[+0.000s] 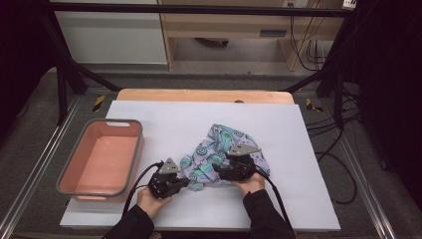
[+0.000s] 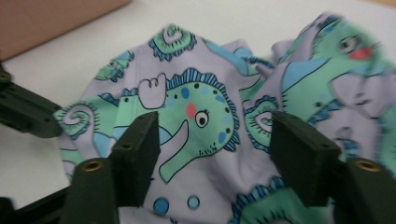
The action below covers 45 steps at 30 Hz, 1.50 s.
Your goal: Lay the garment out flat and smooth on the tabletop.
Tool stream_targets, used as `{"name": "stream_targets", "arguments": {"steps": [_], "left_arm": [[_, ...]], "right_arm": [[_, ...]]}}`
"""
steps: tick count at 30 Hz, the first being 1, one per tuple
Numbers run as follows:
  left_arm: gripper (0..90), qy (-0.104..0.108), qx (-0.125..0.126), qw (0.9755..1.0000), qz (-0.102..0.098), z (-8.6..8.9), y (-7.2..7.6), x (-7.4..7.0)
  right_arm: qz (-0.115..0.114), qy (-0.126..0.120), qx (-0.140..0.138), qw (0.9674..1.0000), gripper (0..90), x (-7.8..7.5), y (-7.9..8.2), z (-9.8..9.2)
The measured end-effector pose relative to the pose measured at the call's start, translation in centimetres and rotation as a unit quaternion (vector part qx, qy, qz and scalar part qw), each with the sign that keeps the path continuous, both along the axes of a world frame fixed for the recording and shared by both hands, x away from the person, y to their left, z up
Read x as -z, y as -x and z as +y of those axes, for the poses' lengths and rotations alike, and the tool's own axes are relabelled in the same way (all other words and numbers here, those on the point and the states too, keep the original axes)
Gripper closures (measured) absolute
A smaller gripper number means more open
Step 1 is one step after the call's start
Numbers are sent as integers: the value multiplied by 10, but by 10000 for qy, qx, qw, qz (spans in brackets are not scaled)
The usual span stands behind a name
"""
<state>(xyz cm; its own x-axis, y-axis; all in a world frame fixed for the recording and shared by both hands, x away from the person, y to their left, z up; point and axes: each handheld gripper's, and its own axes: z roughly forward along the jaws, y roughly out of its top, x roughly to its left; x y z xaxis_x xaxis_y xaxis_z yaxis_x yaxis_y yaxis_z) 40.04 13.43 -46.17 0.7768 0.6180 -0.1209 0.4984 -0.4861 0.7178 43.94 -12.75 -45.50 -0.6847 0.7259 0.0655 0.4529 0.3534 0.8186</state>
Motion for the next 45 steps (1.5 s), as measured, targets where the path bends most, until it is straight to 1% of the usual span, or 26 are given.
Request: {"name": "stream_targets", "arguments": {"steps": [2,4,5,7,9,11,12,13,14,15,16,19,22,24,27,29,31,34,38,40,41,43,45], "left_arm": [[888,-1,2,10000,4,0,0,0],[888,-8,-2,10000,17,1,-1,1],[888,-2,-2,10000,22,1,-1,1],[888,17,4,10000,19,1,-1,1],[888,60,36,10000,16,1,0,0],[889,133,103,9999,-2,0,1,-1],[889,109,120,9999,-14,-1,2,-2],[889,27,125,9999,-44,-2,3,-3],[889,-46,120,9999,-85,-3,3,-3],[889,-68,117,9999,-57,-2,3,-2],[889,-46,91,9999,-10,-1,2,-1],[890,-55,61,10000,14,1,1,-1],[889,-65,57,10000,50,2,1,-2],[890,-97,75,9999,78,4,2,-4],[891,-157,70,9998,99,9,5,-7],[891,-146,39,9997,169,16,8,-9],[891,-181,30,9997,186,22,14,-10],[891,-225,64,9995,198,28,23,-10],[890,-132,99,9997,198,28,26,-12],[890,-121,122,9997,196,26,26,-13],[889,-151,132,9996,190,25,26,-13],[887,-152,136,9996,203,24,26,-12],[882,-109,108,9997,204,24,25,-12]], "right_arm": [[-10,57,-58,10000,598,4,-4,1],[21,81,-65,9999,811,3,-4,-3],[-22,123,-63,9999,868,0,-3,-6],[-94,46,-23,9999,875,-10,0,-15],[-190,-99,24,9998,876,-20,3,-27],[-230,-263,55,9994,876,-29,6,-39],[-209,-354,67,9991,876,-33,7,-44],[-233,-420,109,9988,887,-36,7,-49],[-344,-388,238,9984,887,-39,9,-53],[-450,-331,336,9979,888,-42,10,-58],[-421,-380,386,9976,891,-45,10,-64],[-429,-357,512,9971,894,-52,11,-79],[-505,-346,680,9958,894,-55,14,-94],[-552,-374,830,9943,894,-56,16,-105],[-578,-338,1053,9922,893,-56,20,-123],[-571,-339,1212,9904,893,-54,23,-134],[-535,-297,1291,9897,893,-51,26,-143],[-475,-165,1368,9893,893,-42,29,-152],[-292,16,1481,9885,891,-27,32,-160],[-174,46,1458,9891,891,-20,32,-162],[-148,101,1437,9895,890,-17,32,-161],[-92,131,1384,9902,886,-16,32,-160],[-125,84,1350,9907,875,-17,32,-158]]}}
